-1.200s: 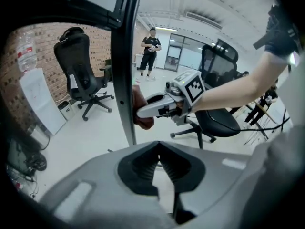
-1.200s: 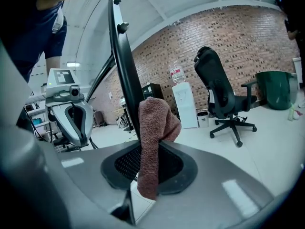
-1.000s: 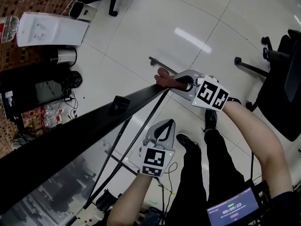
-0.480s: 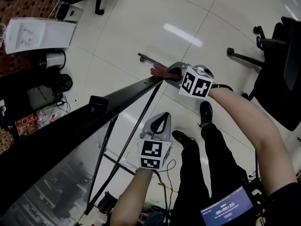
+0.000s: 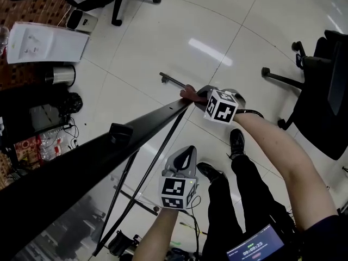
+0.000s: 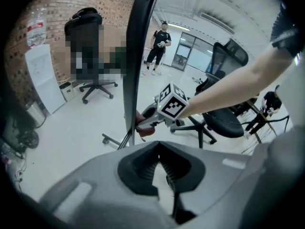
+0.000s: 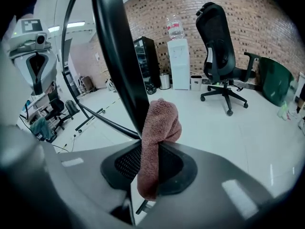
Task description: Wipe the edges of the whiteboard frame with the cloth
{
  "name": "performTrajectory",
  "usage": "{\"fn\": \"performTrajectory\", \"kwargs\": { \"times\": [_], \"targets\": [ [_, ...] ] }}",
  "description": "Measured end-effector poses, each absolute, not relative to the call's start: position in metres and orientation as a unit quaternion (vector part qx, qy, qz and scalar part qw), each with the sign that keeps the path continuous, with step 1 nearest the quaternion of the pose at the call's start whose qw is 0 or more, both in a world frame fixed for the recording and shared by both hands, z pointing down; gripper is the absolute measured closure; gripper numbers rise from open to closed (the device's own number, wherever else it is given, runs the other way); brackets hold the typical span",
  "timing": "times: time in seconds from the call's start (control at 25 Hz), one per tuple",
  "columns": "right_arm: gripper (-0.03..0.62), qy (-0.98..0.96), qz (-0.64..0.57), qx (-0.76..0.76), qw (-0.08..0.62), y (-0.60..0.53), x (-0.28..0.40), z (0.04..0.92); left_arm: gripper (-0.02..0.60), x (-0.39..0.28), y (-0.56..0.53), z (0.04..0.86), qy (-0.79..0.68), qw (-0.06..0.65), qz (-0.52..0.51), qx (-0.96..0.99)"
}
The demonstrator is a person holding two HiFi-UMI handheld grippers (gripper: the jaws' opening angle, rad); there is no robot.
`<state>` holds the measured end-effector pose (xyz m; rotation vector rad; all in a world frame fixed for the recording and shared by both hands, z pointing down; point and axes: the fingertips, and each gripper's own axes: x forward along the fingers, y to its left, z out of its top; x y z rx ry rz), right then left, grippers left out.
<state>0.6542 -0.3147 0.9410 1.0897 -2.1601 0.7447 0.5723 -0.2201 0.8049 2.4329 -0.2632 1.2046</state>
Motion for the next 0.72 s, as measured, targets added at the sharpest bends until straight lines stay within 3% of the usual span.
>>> {"fn": "performTrajectory", "kwargs": {
  "times": [0.72],
  "targets": [
    [0.53, -0.772, 0.425, 0.385, 0.274, -0.257, 0.619, 0.993, 0.578, 0.563, -0.191, 0.824, -0.144, 0.272, 0.417, 0.855]
  ]
}}
